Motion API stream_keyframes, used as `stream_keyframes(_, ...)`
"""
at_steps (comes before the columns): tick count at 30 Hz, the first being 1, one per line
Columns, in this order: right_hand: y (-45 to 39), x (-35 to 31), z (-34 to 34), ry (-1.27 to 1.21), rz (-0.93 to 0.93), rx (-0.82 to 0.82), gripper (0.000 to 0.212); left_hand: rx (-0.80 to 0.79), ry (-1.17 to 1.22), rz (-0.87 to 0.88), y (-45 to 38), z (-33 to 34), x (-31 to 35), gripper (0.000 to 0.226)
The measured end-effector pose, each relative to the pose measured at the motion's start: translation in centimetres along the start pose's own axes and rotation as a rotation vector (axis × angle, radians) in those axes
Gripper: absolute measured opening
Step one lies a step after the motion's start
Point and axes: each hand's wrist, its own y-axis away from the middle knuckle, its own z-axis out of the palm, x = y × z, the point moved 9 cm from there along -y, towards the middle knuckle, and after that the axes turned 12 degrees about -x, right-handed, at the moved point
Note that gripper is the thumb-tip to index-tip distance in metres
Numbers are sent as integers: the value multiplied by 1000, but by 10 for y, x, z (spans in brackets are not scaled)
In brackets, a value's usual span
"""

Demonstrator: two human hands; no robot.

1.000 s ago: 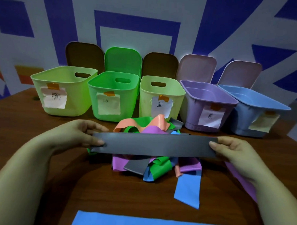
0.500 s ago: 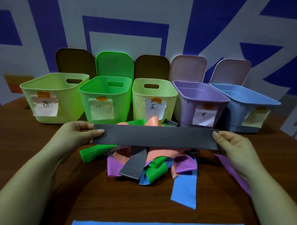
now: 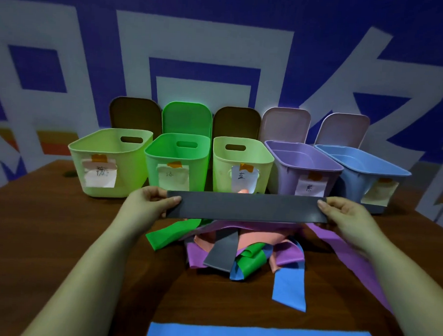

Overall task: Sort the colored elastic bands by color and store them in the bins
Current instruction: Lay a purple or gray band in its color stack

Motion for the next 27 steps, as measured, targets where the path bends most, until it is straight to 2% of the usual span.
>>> stream_keyframes(1,1,-11,2,-23,-7,-24,21,-3,15,-7,2,-4,5,24)
stream_keyframes(3,2,-29,9,-61,-5,-79,10,-14,39,-23,7,-14,13,24)
stream_keyframes(5,8,-42,22,-83,36,-161,11,-27,52,-37,14,-24,19,24)
stream_keyframes(10,32,-63,37,17,116,-320,10,-77,80,-92,28,-33,21,17)
stream_keyframes(14,57,-58,24,27,92,-240,14,-118,42,-109,21,-15,26,12)
stream_keyframes(16,71,-52,10,6,70,-166,23,-179,117,-158,13,6,27,6)
stream_keyframes(19,94,-39,-19,-14,56,-50,31,-325,295,-329,4,48,25,6)
stream_keyframes(22,117,-25,-54,-19,59,44,25,-450,385,-476,0,92,28,10)
stream_keyframes(24,131,-20,-77,15,68,82,17,-499,353,-450,-8,122,34,14)
stream_keyframes(27,148,-10,-107,52,92,118,18,-490,240,-287,-28,170,53,22)
